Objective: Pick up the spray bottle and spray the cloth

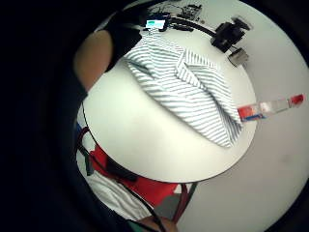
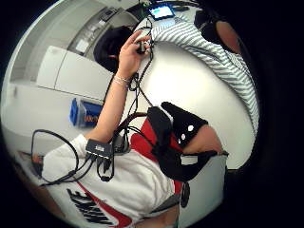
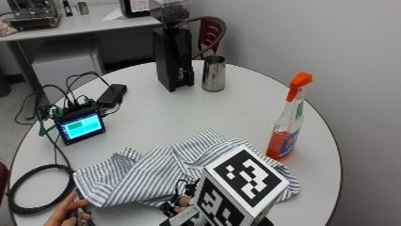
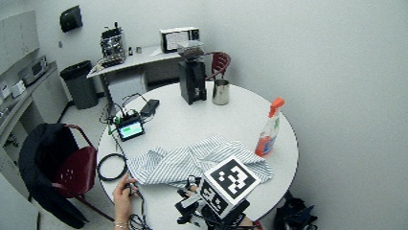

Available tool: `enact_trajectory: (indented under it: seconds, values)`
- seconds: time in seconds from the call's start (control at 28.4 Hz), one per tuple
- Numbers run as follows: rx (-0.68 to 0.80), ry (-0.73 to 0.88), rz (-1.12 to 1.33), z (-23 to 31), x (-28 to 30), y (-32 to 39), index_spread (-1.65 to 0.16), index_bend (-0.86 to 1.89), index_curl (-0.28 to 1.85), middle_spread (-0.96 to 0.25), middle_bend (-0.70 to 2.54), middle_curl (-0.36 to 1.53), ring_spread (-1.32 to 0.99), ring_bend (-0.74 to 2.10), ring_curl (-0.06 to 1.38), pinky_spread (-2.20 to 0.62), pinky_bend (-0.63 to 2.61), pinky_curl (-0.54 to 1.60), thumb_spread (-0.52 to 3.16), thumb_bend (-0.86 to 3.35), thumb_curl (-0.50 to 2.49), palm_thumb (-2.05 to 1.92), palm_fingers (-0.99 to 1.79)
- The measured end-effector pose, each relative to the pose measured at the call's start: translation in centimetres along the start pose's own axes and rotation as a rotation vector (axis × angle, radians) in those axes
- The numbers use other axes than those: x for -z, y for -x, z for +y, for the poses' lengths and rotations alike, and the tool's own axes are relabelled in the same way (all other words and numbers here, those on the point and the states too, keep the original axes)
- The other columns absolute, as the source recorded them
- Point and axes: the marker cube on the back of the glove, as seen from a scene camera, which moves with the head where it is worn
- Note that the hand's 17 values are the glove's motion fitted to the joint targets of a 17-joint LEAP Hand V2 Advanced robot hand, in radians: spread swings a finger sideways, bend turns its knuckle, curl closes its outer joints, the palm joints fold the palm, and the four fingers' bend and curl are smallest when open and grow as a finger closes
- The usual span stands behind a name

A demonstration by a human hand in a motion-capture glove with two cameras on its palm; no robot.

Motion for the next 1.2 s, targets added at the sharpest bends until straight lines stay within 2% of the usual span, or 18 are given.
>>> enact_trajectory:
  seconds: [0.25, 0.85, 1.2]
  values:
    - [-0.044, -0.048, -0.038, -0.5, 0.3, -2.1, -0.35, 0.19, 0.33, -0.07, 0.38, 0.3, 0.04, 0.28, 0.26, 0.23, 0.15, 0.17, 1.06, 0.1, 0.19, 0.53, 0.63]
    - [-0.431, -0.326, -0.137, 0.9, 5.4, -19.9, -0.36, 0.17, 0.33, -0.07, 0.39, 0.35, 0.04, 0.31, 0.29, 0.24, 0.14, 0.19, 1.06, -0.01, 0.22, 0.57, 0.63]
    - [-0.645, -0.312, -0.284, -0.7, 5.2, -30.0, -0.34, 0.17, 0.35, -0.08, 0.41, 0.37, 0.02, 0.35, 0.32, 0.24, 0.13, 0.18, 1.04, -0.03, 0.24, 0.57, 0.7]
